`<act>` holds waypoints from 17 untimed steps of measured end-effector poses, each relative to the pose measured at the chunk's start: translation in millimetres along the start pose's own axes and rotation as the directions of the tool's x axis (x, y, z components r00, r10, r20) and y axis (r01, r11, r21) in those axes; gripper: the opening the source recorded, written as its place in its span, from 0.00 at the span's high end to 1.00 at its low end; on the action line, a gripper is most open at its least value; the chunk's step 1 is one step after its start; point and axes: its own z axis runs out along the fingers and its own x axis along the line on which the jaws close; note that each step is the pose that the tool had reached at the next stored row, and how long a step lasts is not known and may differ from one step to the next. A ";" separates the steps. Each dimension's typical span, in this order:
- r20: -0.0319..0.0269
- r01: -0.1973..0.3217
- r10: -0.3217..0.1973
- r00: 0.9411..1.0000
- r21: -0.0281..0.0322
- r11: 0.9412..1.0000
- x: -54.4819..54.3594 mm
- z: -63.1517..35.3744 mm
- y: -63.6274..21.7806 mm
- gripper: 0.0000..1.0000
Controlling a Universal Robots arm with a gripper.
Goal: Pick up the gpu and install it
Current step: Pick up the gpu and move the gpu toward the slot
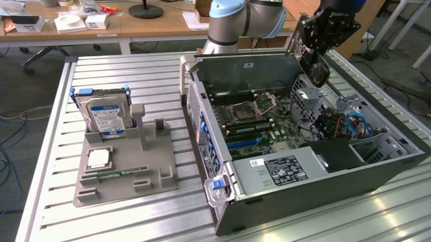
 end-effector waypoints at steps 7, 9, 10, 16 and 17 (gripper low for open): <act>0.000 0.004 -0.004 1.000 0.000 1.000 -0.5 0.4 -8.6 0.74; -0.001 0.016 -0.016 1.000 -0.001 1.000 -0.6 0.9 -8.7 0.74; -0.001 0.018 -0.018 1.000 -0.001 1.000 -0.6 0.9 -8.7 0.74; -0.001 0.019 -0.019 1.000 -0.001 1.000 -0.2 1.0 -8.8 0.74; -0.001 0.018 -0.018 1.000 -0.001 1.000 0.2 1.0 -8.8 0.74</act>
